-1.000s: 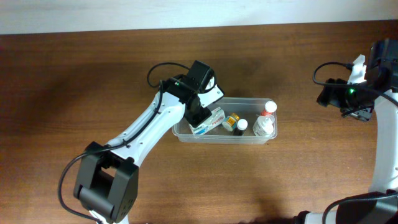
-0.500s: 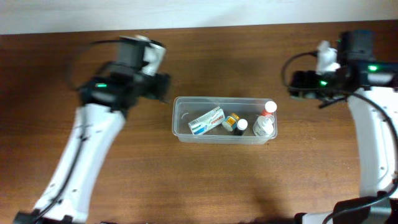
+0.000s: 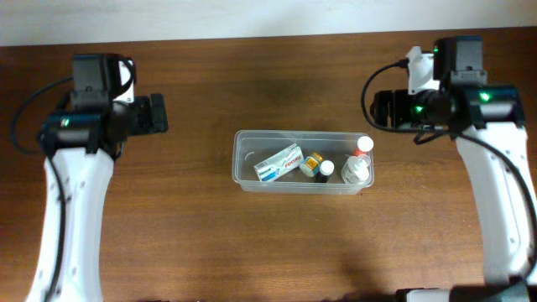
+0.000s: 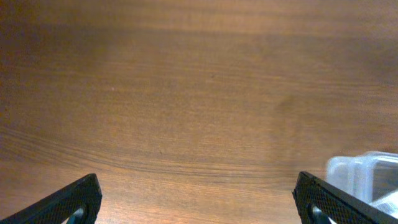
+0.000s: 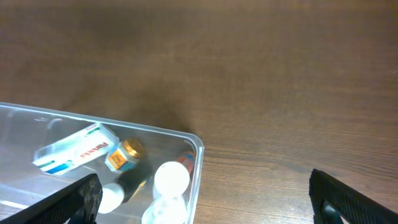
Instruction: Pack container
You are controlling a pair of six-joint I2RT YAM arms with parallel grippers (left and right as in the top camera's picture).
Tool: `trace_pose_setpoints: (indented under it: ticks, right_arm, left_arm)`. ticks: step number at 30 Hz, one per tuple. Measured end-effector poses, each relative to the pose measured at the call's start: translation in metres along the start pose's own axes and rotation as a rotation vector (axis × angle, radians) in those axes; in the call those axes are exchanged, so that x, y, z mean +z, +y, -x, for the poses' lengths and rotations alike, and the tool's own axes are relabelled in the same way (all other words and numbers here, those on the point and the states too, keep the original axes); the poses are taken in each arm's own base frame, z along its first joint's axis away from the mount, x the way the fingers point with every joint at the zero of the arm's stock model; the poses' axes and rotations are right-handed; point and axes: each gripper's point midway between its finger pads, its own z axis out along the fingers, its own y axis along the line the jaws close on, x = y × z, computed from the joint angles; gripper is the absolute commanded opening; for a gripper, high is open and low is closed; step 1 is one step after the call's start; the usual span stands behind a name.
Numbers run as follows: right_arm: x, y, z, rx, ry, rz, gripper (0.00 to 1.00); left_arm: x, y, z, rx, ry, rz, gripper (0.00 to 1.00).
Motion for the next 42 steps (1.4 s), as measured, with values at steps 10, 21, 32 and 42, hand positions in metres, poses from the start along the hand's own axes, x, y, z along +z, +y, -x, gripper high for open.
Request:
trace_pose_setpoints:
  ticks: [10, 21, 32, 42]
  right_arm:
    - [-0.113, 0.015, -0.028, -0.062, -0.395, -0.048, 0.98]
    - [-0.073, 0.014, -0.170, -0.097, -0.448, -0.066, 0.98]
    - [-0.014, 0.004, -0.246, -0.077, -0.181, -0.072, 0.98]
    - [-0.016, 0.005, -0.245, -0.079, -0.198, -0.072, 0.98]
  left_arm:
    - [-0.142, 0.014, -0.042, -0.045, -0.376, -0.027, 0.99]
    - [-0.178, 0.022, -0.145, -0.059, -0.481, -0.032, 0.99]
    - [-0.165, 0.022, -0.197, -0.042, -0.307, -0.025, 1.00]
    - [-0.165, 0.022, -0.197, -0.042, -0.307, -0.025, 0.99]
